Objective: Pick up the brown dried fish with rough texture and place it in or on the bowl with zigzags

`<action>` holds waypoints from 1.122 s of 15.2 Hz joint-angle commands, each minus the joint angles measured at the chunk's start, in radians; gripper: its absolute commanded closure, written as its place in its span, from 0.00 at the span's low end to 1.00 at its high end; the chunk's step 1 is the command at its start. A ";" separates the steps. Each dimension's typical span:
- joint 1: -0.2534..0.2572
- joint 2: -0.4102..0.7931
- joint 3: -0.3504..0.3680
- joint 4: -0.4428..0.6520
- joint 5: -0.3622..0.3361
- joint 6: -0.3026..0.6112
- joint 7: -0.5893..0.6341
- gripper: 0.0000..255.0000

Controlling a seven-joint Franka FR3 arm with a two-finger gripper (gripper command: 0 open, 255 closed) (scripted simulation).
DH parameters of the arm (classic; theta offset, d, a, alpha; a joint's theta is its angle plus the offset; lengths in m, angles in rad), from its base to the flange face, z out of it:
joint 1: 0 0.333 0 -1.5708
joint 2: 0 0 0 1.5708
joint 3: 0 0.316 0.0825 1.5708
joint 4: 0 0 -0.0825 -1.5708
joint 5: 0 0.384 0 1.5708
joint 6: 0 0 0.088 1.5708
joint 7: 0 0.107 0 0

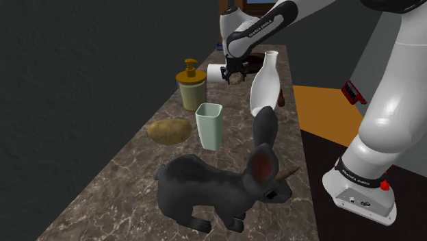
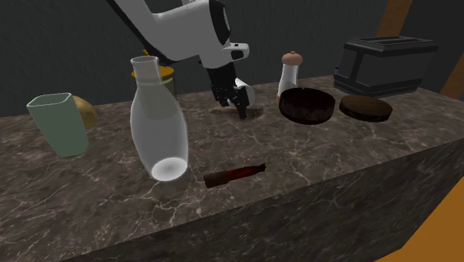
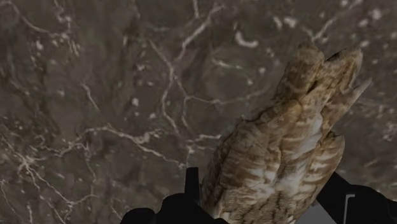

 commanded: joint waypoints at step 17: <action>0.001 -0.080 0.010 0.140 0.053 -0.209 -0.077 1.00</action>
